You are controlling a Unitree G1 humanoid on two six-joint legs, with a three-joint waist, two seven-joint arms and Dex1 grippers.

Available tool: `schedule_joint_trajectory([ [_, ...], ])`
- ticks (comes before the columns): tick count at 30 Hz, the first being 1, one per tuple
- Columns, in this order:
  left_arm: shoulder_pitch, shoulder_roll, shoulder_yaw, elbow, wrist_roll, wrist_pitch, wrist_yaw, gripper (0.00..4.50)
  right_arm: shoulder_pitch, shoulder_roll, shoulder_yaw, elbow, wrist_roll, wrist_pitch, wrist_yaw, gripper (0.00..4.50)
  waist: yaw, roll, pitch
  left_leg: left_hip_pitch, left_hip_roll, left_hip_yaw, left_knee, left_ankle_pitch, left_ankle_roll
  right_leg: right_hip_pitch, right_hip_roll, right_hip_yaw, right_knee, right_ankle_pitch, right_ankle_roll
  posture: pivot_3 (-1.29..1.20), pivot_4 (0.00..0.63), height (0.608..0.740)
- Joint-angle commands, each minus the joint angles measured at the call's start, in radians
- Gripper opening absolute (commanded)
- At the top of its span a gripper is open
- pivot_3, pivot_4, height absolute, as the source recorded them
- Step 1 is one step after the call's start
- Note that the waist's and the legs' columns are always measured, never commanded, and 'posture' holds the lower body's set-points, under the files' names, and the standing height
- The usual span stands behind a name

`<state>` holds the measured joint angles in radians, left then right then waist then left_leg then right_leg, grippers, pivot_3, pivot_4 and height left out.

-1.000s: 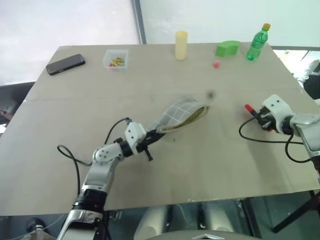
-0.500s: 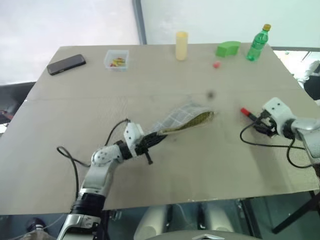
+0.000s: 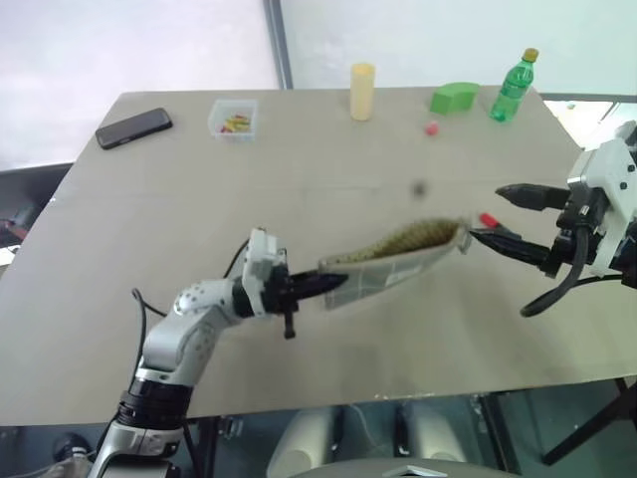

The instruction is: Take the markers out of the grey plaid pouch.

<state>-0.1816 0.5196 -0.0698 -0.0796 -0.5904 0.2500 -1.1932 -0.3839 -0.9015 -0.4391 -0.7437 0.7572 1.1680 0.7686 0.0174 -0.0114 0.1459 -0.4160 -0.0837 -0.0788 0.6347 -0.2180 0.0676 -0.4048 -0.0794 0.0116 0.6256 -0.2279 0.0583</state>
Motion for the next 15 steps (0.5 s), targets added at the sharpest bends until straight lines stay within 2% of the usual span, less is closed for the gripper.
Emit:
schedule_joint_trajectory([
  [1, 0.022, -0.001, 0.006, 0.026, 0.034, -0.047, -0.014, 0.0, 0.008, -0.018, 0.087, -0.047, 0.002, -0.006, -0.049, 3.72, 0.0, 0.0, 0.0, 0.0, 0.0, 0.0, 0.0, 0.0, 0.0, 0.0, 0.0, 0.0, 0.0, 0.0, 0.0, 0.0, 0.15, 0.74],
  [4, 0.036, -0.003, 0.003, 0.044, 0.06, -0.066, -0.008, 0.0, -0.006, 0.011, 0.214, -0.055, -0.012, -0.032, -0.084, 3.72, -0.005, -0.001, -0.001, 0.0, 0.0, 0.0, 0.0, 0.0, 0.0, -0.001, 0.0, 0.001, 0.0, 0.0, 0.0, 0.0, 0.15, 0.74],
  [7, 0.033, -0.009, 0.007, 0.05, 0.071, -0.073, 0.002, 0.0, -0.019, -0.001, 0.289, -0.063, -0.002, -0.049, -0.067, 3.72, -0.003, 0.0, 0.0, 0.0, 0.0, 0.001, 0.0, 0.0, 0.0, -0.001, 0.0, 0.001, 0.001, 0.0, 0.0, 0.0, 0.15, 0.74],
  [8, 0.031, -0.012, 0.01, 0.048, 0.07, -0.069, 0.01, 0.0, -0.026, 0.0, 0.298, -0.063, 0.007, -0.051, -0.065, 3.16, -0.002, 0.0, 0.0, 0.0, 0.0, 0.0, 0.0, 0.0, 0.0, -0.001, 0.0, 0.001, 0.001, 0.0, 0.0, 0.0, 0.15, 0.74],
  [10, 0.028, -0.015, 0.014, 0.044, 0.072, -0.068, 0.02, 0.0, -0.038, 0.001, 0.304, -0.065, 0.033, -0.046, -0.061, 2.49, -0.002, 0.0, 0.0, 0.0, 0.0, 0.001, 0.0, 0.0, 0.0, -0.001, 0.0, 0.001, 0.001, 0.0, 0.0, 0.0, 0.15, 0.74],
  [15, 0.03, -0.02, 0.022, 0.026, 0.066, -0.073, 0.039, 0.0, -0.015, -0.022, 0.29, -0.076, 0.098, -0.028, -0.043, 2.49, -0.001, -0.001, 0.0, 0.0, 0.0, 0.0, 0.0, 0.0, 0.001, -0.001, 0.0, 0.001, 0.0, 0.0, 0.0, 0.0, 0.15, 0.74],
])
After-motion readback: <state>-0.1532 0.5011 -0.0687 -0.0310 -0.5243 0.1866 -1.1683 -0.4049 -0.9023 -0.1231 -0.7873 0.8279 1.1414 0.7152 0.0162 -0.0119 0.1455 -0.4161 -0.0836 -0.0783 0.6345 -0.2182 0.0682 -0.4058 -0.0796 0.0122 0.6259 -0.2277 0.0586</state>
